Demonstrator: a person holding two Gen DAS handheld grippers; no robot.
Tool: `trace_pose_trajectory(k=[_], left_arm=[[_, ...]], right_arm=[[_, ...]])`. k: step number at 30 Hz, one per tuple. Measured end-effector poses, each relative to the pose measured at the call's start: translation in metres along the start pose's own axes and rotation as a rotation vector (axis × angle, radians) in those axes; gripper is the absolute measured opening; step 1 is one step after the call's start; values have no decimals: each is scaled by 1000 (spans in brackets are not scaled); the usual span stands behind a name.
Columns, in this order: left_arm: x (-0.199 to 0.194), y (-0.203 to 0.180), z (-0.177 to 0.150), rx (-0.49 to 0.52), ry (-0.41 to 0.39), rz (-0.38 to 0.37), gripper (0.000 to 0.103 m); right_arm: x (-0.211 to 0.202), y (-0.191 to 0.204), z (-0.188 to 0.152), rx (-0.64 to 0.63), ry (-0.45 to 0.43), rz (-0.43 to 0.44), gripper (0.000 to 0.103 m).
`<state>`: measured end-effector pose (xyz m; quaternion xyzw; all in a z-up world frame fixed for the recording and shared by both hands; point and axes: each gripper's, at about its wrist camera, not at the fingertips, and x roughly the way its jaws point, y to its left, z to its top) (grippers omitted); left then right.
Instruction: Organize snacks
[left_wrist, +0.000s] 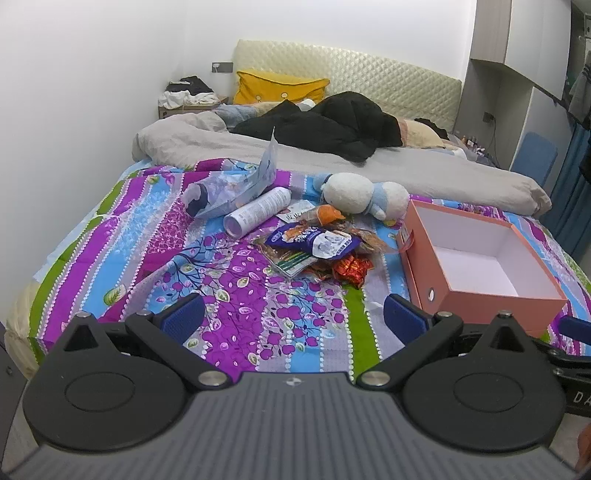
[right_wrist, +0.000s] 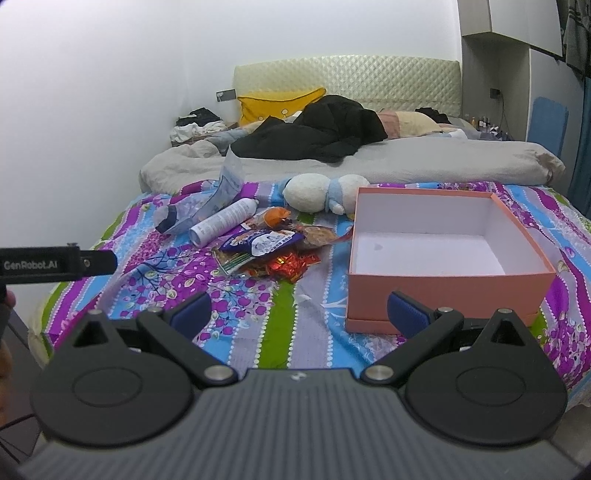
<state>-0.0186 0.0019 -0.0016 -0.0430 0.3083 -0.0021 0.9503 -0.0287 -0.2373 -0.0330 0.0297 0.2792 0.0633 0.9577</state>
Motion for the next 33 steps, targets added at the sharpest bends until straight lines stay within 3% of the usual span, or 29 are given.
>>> trace_pose_trajectory(k=[7, 13, 20, 25, 33], left_arm=[[12, 3, -3, 3, 16, 1, 103], [34, 7, -7, 18, 38, -10, 103], [95, 20, -6, 13, 96, 0, 103], [145, 23, -2, 67, 150, -3, 103], [205, 31, 6, 39, 187, -76, 103]], right_arm=[[9, -1, -1, 16, 9, -18, 103], [21, 1, -6, 21, 0, 26, 103], [53, 7, -16, -14, 6, 30, 103], [82, 7, -23, 13, 21, 26, 103], [129, 14, -21, -8, 41, 47, 100]])
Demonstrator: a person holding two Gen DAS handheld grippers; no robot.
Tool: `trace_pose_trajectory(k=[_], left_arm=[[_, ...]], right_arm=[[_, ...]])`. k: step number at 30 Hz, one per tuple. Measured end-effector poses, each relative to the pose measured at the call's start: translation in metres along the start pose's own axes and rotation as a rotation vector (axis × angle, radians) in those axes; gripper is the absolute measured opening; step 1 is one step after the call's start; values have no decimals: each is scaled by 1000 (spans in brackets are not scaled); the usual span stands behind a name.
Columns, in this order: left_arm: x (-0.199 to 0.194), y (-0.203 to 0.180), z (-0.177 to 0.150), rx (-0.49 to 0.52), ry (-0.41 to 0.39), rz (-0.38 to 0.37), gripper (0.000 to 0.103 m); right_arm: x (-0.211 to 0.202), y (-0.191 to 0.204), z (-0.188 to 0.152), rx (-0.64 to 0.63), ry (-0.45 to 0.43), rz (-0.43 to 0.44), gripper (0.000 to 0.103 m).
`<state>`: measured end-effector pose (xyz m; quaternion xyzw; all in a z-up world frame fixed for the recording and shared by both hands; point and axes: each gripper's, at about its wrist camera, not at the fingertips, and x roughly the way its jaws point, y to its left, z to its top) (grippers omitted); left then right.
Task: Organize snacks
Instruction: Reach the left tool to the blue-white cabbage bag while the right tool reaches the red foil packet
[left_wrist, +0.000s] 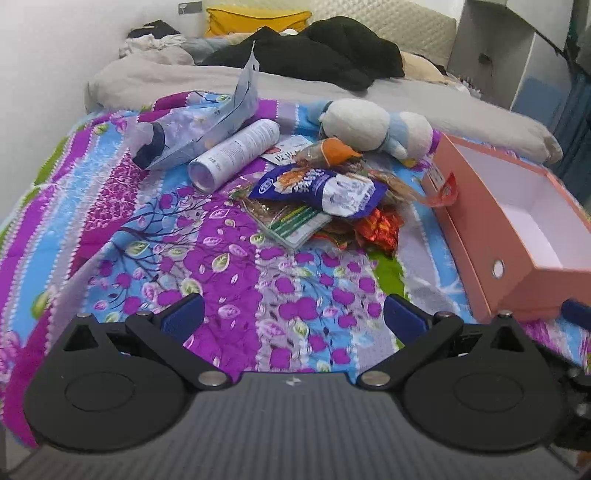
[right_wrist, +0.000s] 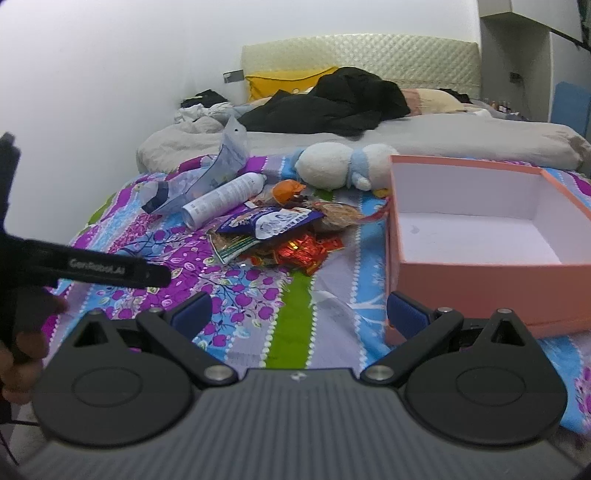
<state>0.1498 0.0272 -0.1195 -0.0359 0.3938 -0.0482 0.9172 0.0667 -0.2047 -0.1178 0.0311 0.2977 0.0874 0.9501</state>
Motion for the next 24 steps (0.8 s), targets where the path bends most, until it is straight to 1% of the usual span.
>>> trace_pose_trajectory(k=[1, 5, 7, 8, 9, 12, 18, 22, 24], left_arm=[[4, 2, 3, -9, -2, -12, 103], [23, 11, 13, -59, -8, -49, 103], [35, 13, 18, -67, 0, -63, 103], [40, 14, 21, -75, 0, -73, 103], [46, 16, 23, -83, -4, -84, 103], [61, 22, 31, -120, -11, -112, 103], [102, 37, 45, -235, 13, -227, 103], [131, 38, 56, -257, 27, -256, 103], [145, 37, 62, -259, 30, -254, 103]], right_arm=[[4, 0, 0, -1, 8, 7, 96], [26, 6, 3, -30, 31, 36, 94], [37, 10, 5, -43, 40, 48, 86], [43, 11, 7, -48, 49, 48, 80], [50, 12, 8, -53, 55, 47, 78], [67, 14, 11, -75, 55, 46, 78], [102, 12, 15, -100, 49, 43, 79], [130, 6, 16, -83, 75, 47, 80], [145, -3, 18, -28, 114, 65, 81]])
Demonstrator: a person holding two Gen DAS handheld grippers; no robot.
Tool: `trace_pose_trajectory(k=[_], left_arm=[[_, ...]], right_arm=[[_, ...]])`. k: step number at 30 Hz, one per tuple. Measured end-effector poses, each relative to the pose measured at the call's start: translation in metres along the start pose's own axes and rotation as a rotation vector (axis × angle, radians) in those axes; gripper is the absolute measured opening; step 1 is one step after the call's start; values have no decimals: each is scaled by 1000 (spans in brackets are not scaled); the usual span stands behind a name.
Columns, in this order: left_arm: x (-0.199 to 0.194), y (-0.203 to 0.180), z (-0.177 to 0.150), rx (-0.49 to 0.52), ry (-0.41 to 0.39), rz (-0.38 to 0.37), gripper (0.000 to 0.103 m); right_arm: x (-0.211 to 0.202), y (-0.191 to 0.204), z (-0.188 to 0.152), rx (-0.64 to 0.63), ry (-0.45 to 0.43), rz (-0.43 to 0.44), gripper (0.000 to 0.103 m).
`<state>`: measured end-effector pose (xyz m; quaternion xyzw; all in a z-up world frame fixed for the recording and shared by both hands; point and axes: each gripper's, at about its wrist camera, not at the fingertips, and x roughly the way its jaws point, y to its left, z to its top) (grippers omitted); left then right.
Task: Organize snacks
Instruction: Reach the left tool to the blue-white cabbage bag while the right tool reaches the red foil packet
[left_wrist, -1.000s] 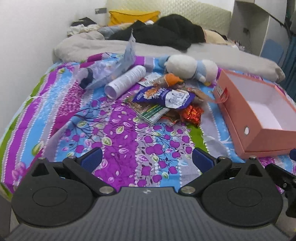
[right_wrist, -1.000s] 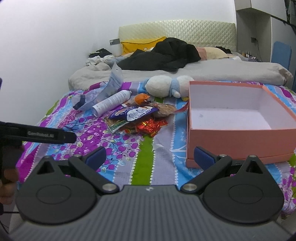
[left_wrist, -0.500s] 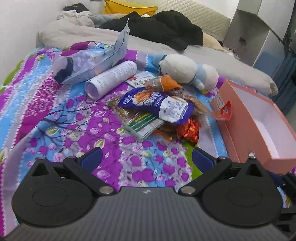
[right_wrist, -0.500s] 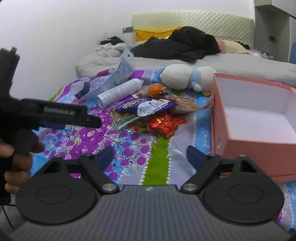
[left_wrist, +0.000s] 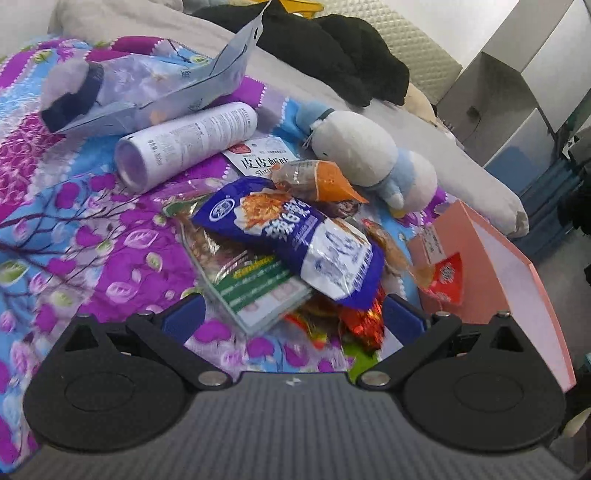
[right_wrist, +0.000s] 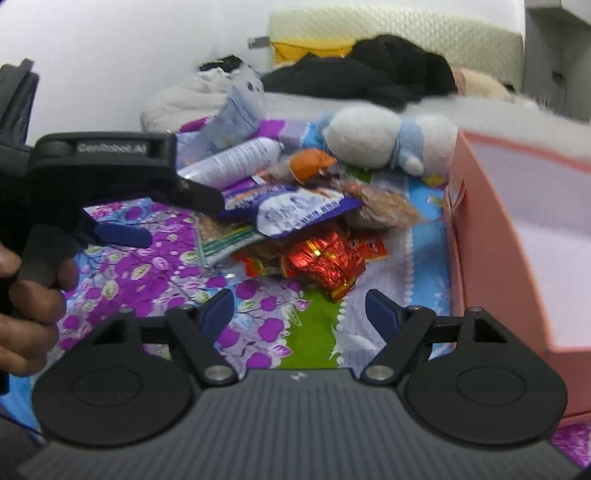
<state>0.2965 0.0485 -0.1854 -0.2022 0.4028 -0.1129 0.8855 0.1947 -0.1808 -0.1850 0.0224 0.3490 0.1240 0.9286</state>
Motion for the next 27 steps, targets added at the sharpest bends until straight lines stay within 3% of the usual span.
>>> trace_pose_trajectory(k=[16, 22, 27], left_arm=[[57, 22, 21, -130, 10, -76, 97], [69, 19, 24, -153, 18, -95, 90], [83, 2, 29, -122, 33, -96, 74]], right_arm=[[64, -16, 16, -14, 9, -39, 80], [76, -17, 16, -11, 15, -33, 78], [78, -19, 17, 13, 13, -23, 69]])
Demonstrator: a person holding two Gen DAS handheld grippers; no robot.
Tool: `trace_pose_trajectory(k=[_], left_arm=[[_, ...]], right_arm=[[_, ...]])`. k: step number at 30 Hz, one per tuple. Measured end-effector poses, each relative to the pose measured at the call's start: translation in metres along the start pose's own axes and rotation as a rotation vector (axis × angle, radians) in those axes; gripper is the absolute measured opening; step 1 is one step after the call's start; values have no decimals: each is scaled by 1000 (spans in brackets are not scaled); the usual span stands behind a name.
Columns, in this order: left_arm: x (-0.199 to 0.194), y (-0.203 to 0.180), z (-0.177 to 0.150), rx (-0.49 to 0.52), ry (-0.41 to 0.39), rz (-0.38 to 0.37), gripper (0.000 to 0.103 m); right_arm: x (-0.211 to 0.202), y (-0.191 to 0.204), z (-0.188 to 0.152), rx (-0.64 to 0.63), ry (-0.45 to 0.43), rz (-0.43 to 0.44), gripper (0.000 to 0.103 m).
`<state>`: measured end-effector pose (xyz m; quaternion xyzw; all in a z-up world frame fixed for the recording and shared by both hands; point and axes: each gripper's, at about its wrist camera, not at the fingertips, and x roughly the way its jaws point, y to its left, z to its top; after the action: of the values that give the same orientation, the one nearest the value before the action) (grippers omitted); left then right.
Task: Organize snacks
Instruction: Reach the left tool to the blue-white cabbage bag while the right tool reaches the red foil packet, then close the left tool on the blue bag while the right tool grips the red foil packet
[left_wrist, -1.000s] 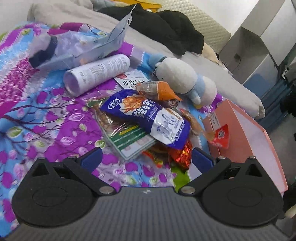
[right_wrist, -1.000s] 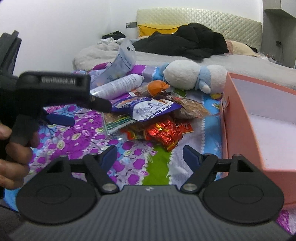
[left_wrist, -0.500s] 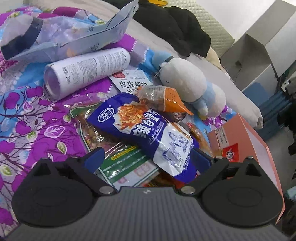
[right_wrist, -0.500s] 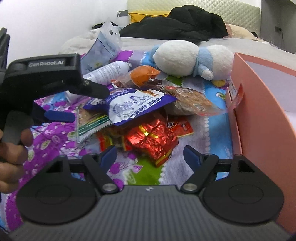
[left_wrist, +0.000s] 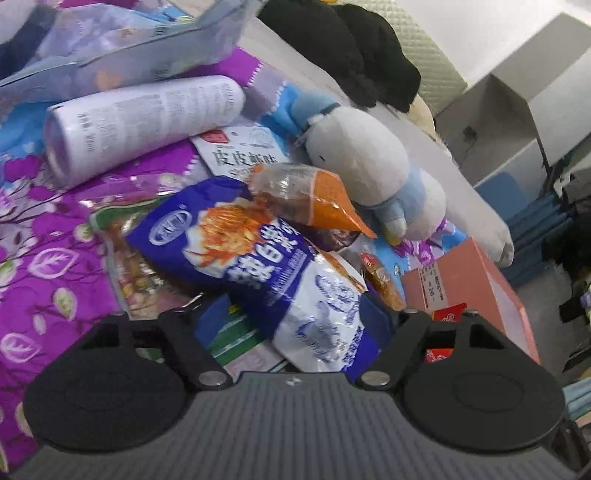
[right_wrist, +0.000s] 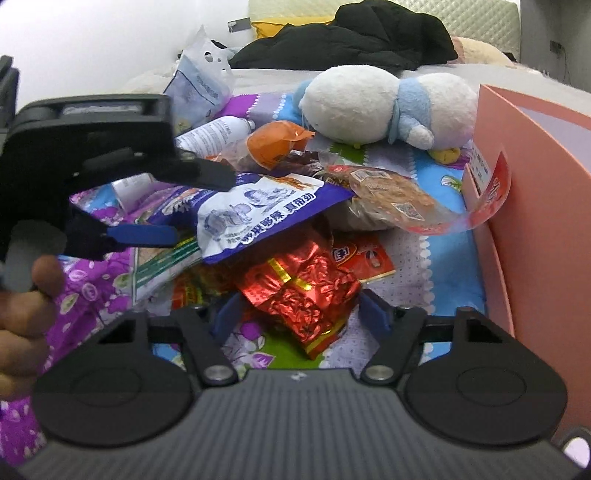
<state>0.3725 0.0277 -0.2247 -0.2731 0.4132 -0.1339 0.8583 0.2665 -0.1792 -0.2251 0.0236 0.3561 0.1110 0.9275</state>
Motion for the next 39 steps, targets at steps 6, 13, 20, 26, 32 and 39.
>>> trace_pose_trajectory(k=[6, 13, 20, 26, 32, 39], left_arm=[[6, -5, -1, 38, -2, 28, 47], [-15, -1, -6, 7, 5, -12, 30], [-57, -10, -28, 23, 2, -33, 25], [-102, -10, -53, 25, -5, -36, 23], [-146, -4, -82, 40, -1, -10, 23], [-185, 18, -114, 18, 27, 15, 23]], right_arm=[[-5, 2, -1, -3, 3, 0, 49], [-23, 5, -4, -14, -15, 8, 46], [-52, 11, -17, -30, 3, 12, 34], [-85, 17, -36, -43, 16, 20, 34], [-111, 23, -56, -52, 43, 17, 34], [-138, 33, -77, -76, 55, 7, 34]])
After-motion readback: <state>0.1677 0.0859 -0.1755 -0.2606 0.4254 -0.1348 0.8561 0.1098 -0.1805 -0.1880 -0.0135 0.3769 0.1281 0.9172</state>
